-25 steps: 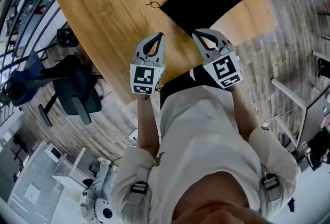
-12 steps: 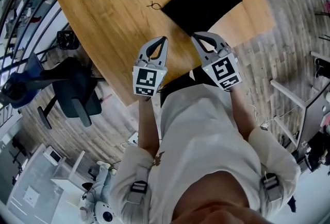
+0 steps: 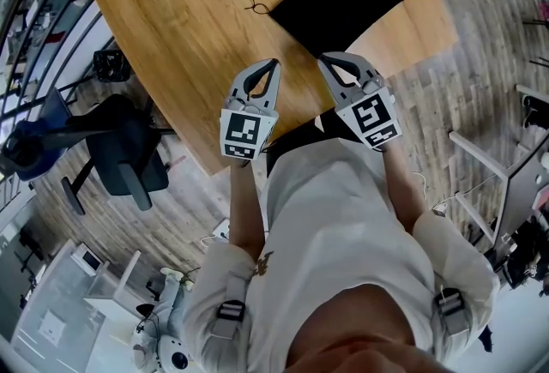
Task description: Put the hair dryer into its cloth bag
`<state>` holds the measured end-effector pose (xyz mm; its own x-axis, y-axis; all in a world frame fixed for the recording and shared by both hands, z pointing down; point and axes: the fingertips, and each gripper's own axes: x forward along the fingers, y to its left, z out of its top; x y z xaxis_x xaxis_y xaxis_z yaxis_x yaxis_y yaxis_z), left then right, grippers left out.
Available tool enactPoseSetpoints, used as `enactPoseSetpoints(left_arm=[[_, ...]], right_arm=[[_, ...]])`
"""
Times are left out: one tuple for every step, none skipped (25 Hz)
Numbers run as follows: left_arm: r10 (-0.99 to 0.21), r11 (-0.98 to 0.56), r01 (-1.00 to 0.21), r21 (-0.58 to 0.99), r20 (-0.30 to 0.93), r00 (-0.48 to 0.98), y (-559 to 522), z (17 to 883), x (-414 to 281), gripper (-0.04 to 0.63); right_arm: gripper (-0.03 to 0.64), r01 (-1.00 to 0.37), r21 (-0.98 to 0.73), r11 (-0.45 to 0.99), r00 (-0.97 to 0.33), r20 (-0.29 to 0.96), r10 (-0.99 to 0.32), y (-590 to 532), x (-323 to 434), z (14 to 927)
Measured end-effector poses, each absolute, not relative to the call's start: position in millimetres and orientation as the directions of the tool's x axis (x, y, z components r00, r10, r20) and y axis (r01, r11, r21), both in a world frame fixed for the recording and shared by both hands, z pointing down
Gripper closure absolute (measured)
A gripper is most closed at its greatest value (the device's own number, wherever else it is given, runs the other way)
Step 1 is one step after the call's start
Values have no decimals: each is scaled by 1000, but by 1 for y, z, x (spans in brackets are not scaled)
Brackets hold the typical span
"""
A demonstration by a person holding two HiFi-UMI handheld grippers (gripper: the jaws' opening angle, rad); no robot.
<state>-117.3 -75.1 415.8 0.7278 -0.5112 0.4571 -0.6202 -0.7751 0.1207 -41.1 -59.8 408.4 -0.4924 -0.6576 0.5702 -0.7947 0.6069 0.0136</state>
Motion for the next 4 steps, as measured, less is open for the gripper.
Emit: enactPoseSetpoints(left_arm=[[-511, -776, -619, 120, 457, 729, -75, 415, -117, 577], [-510, -777, -618, 119, 457, 729, -75, 414, -118, 577], [-509, -778, -617, 119, 457, 730, -74, 414, -118, 577], [-508, -778, -616, 120, 457, 730, -74, 414, -118, 577]], right_arm=[[597, -795, 14, 606, -492, 570, -658, -60, -41, 408], [597, -795, 14, 606, -492, 571, -658, -59, -41, 407], [597, -795, 14, 606, -492, 571, -658, -59, -42, 407], [597, -795, 14, 606, -492, 571, -658, -59, -42, 406]])
